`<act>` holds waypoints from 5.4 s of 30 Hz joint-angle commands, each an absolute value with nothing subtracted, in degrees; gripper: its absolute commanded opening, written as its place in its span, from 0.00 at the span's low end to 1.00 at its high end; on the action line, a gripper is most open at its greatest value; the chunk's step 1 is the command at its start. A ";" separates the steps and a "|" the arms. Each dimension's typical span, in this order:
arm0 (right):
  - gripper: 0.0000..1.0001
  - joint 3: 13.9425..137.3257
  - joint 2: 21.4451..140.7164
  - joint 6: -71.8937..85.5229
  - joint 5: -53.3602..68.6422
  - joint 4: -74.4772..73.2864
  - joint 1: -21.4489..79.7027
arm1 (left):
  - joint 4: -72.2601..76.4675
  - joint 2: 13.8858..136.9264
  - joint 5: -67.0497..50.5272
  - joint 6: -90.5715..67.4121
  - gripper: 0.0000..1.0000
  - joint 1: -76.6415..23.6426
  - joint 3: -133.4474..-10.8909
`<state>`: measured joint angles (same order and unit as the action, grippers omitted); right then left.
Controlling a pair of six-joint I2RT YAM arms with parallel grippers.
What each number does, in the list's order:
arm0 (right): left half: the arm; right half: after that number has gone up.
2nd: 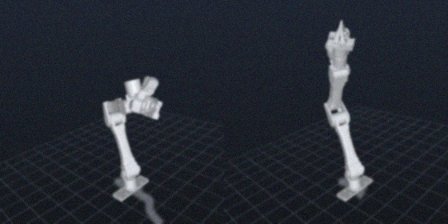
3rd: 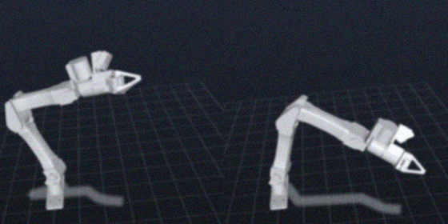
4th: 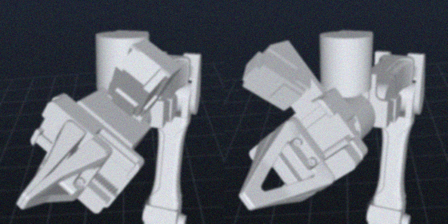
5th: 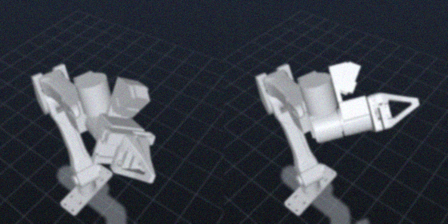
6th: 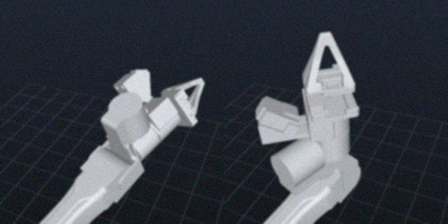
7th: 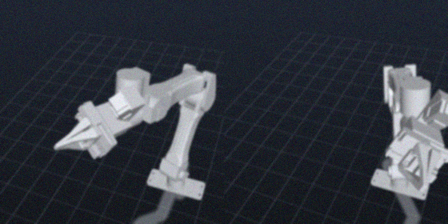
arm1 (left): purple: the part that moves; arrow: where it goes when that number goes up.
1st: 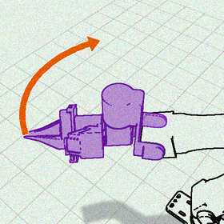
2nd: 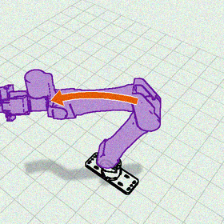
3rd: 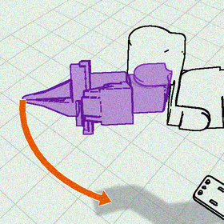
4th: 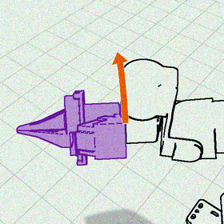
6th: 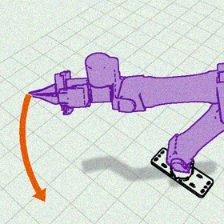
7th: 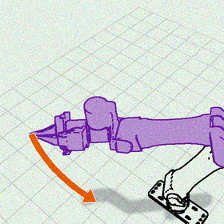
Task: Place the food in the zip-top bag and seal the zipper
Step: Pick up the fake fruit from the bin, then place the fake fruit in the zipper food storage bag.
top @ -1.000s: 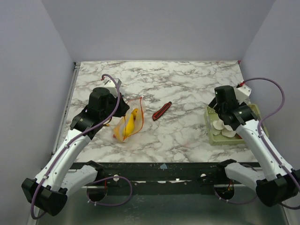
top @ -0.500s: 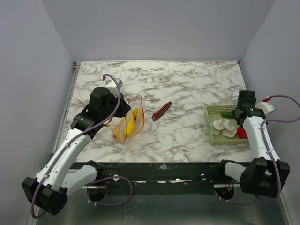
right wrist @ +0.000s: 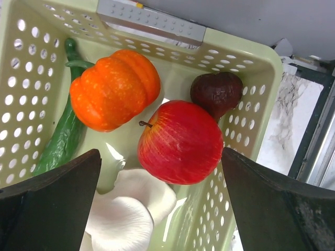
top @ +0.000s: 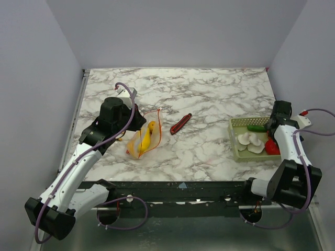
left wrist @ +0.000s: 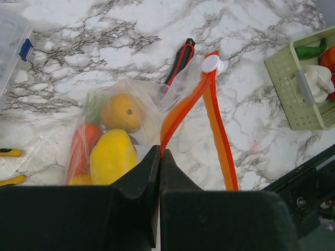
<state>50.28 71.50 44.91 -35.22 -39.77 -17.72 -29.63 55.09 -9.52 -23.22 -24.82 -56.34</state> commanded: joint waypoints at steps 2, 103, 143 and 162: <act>1.00 48.27 73.86 44.43 -33.09 -37.04 -19.07 | -28.40 55.23 -10.90 -23.38 0.00 -24.52 -56.69; 0.00 66.85 81.38 31.84 7.02 -4.44 56.38 | -25.40 54.41 -16.09 -22.59 0.00 -24.08 -55.86; 0.08 76.46 96.00 65.35 -41.09 -26.32 66.62 | -25.66 53.88 -14.55 -22.79 0.00 -24.08 -55.64; 0.49 75.67 99.67 46.99 -37.70 -4.46 66.53 | -24.92 53.51 -15.77 -22.68 0.00 -24.08 -55.36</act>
<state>73.25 97.06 47.53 -32.67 -6.85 66.32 -26.00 54.41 -14.81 -22.94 -23.94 -55.55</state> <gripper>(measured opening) 0.704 0.011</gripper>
